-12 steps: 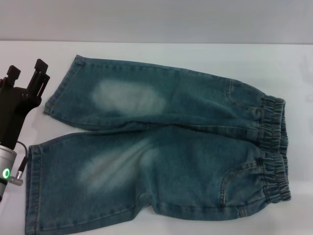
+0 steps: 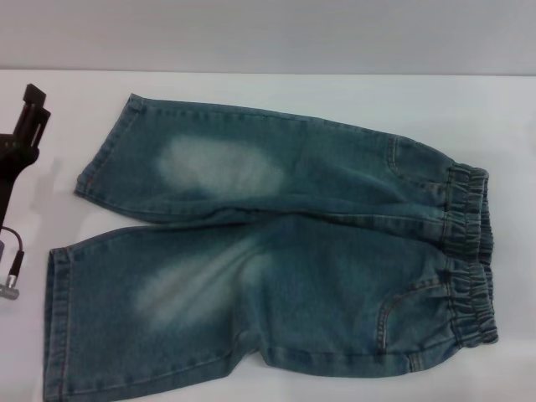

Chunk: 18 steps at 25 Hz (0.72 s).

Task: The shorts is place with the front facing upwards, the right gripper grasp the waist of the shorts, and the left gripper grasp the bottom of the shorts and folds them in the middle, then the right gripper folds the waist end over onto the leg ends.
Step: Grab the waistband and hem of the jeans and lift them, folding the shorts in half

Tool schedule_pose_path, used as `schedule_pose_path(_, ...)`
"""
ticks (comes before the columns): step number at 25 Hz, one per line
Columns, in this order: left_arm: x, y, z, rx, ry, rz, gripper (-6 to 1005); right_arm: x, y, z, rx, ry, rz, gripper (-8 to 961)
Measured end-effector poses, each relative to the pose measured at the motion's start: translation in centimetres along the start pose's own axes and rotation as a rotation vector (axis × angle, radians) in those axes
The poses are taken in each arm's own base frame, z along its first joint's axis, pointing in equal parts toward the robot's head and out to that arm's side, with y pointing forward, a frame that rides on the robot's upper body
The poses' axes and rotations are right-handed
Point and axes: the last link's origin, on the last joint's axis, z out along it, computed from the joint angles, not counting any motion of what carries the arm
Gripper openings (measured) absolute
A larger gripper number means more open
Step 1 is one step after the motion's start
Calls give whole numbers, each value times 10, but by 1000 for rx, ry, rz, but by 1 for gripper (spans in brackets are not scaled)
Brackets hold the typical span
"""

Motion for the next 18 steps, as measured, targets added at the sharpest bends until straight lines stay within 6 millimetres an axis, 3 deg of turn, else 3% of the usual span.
schedule_pose_path(18, 1, 2, 17, -35, -27, -20, 826, 20, -26, -35, 48, 78, 161, 606)
